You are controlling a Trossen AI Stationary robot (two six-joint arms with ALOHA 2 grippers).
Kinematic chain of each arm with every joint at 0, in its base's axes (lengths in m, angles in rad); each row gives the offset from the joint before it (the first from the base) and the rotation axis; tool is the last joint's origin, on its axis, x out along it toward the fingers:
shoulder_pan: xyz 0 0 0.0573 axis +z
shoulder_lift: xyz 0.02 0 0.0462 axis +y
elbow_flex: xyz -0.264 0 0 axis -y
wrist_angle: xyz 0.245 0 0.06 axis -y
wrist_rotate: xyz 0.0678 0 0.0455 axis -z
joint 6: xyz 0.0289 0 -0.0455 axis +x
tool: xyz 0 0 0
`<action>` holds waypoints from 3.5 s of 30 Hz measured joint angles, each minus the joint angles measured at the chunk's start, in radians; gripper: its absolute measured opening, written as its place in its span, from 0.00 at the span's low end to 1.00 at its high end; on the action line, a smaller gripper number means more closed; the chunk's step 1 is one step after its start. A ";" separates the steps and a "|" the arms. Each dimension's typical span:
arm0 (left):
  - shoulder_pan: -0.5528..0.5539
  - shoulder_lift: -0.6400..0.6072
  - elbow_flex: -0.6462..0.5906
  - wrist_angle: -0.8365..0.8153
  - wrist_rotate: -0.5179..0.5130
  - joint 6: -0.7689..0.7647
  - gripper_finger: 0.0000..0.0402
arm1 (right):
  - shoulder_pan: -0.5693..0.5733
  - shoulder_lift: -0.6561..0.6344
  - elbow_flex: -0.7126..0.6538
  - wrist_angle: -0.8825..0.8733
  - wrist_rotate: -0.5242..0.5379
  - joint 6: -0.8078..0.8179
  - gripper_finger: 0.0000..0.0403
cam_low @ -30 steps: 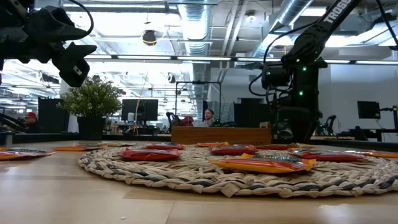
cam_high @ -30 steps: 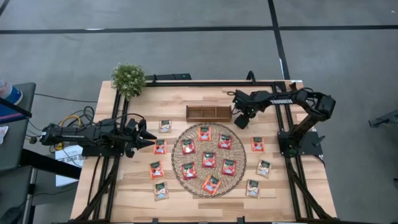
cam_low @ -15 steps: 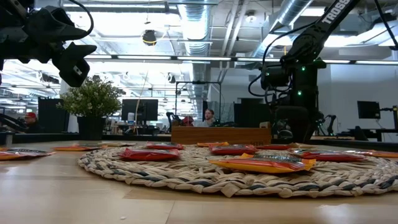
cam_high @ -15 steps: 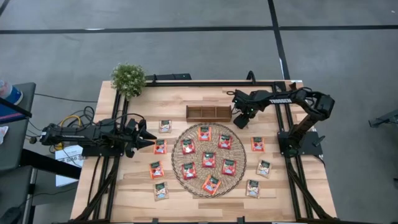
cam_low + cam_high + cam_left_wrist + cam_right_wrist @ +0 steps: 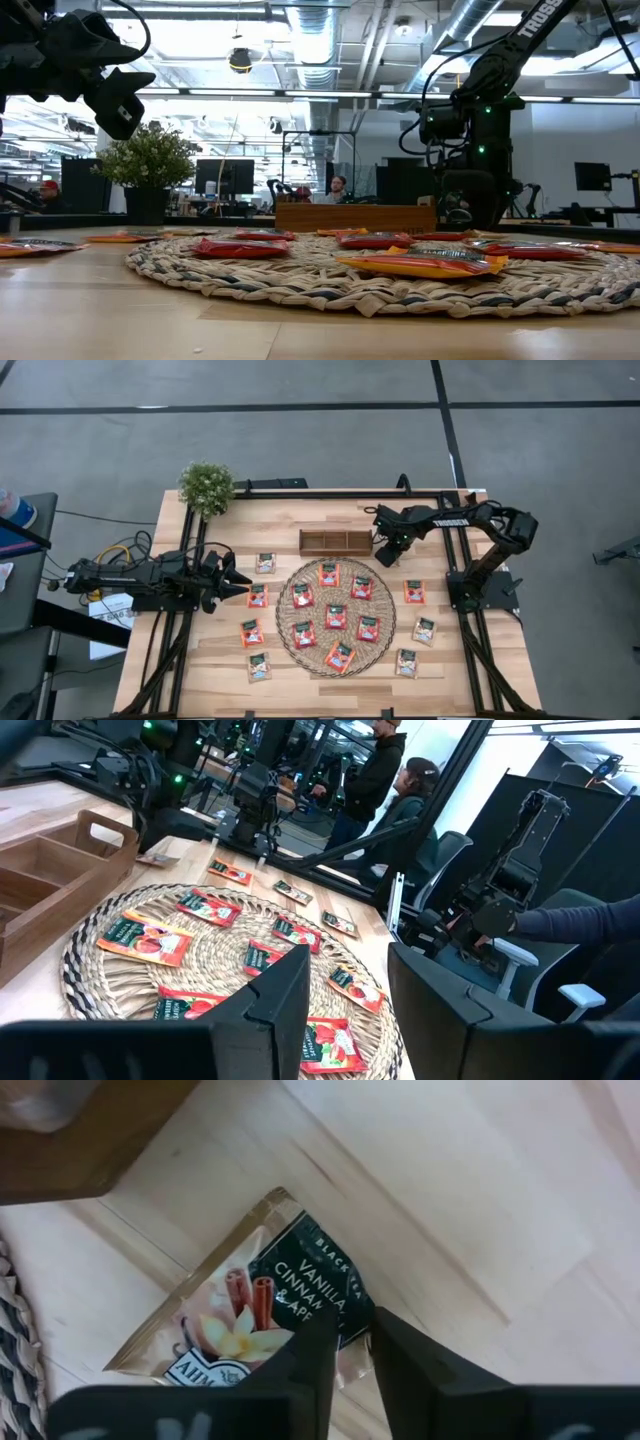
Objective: Pick & Place Tea
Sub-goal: Put the brown tea bag into the right section of the wooden organizer
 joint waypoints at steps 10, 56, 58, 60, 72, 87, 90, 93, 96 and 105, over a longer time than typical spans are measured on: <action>0.000 0.000 0.000 0.000 0.000 0.000 0.32 | 0.010 -0.041 0.006 -0.098 0.000 0.016 0.02; 0.000 0.000 0.000 0.000 0.000 0.003 0.32 | 0.283 -0.210 0.399 -0.025 0.040 -0.369 0.00; 0.000 0.000 0.000 0.000 0.000 0.003 0.32 | 0.248 -0.201 0.399 -0.031 -0.002 -0.385 0.00; 0.000 0.000 0.000 0.000 0.000 0.002 0.32 | 0.216 -0.198 0.399 -0.020 -0.053 -0.405 0.00; 0.000 0.000 0.000 0.000 0.000 -0.002 0.32 | 0.083 -0.200 0.321 0.079 -0.276 -0.480 0.00; 0.000 0.000 0.000 0.000 0.000 -0.001 0.32 | 0.011 -0.203 0.137 0.249 -0.318 -0.535 0.00; 0.000 0.000 0.000 0.000 0.000 -0.001 0.32 | -0.001 -0.202 0.115 0.291 -0.318 -0.542 0.00; 0.000 0.000 0.000 0.000 0.000 -0.001 0.32 | -0.012 -0.202 0.104 0.299 -0.317 -0.573 0.00; 0.000 0.000 0.000 0.000 0.000 -0.001 0.32 | -0.017 -0.199 0.088 0.330 -0.315 -0.579 0.00; 0.000 0.000 0.000 0.000 0.000 -0.001 0.32 | -0.021 -0.199 0.043 0.389 -0.315 -0.579 0.00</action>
